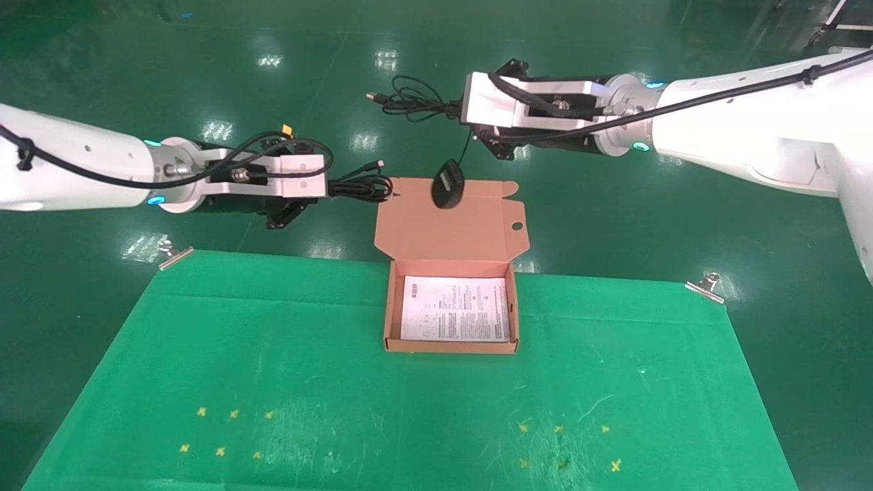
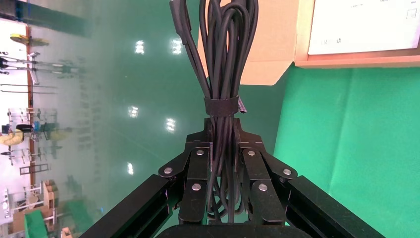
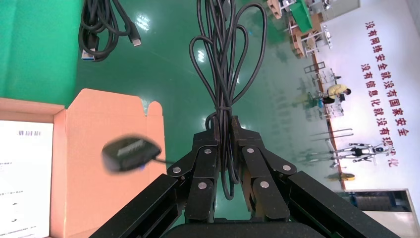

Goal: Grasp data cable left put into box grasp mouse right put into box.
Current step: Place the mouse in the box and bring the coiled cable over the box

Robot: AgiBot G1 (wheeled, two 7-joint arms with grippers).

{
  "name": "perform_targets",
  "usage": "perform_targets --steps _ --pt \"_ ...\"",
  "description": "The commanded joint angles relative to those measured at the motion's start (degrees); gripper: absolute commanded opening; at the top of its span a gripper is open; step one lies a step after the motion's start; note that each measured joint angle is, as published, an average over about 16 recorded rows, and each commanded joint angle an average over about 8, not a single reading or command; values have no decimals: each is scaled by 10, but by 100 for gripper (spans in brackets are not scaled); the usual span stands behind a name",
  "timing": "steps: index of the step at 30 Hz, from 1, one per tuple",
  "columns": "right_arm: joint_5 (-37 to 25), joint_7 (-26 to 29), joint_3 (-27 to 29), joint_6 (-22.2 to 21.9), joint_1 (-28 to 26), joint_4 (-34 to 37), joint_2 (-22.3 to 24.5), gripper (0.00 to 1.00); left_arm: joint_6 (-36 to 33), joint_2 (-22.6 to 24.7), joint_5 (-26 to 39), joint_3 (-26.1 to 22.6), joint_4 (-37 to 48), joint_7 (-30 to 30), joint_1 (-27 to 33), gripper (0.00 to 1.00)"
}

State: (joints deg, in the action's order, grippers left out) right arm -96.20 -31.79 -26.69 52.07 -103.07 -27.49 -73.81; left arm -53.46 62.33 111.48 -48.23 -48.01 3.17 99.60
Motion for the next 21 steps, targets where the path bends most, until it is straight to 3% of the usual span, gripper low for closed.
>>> perform_targets --steps 1,12,21 --pt "1 -9 0 -1 -8 12 -6 0 2 2 1 0 3 -6 5 0" --pt "-5 -6 -7 3 9 20 -7 0 -7 -3 5 -5 3 2 -7 0" --pt "-9 2 -18 4 37 24 -25 0 -27 -22 36 -19 -13 43 -19 0"
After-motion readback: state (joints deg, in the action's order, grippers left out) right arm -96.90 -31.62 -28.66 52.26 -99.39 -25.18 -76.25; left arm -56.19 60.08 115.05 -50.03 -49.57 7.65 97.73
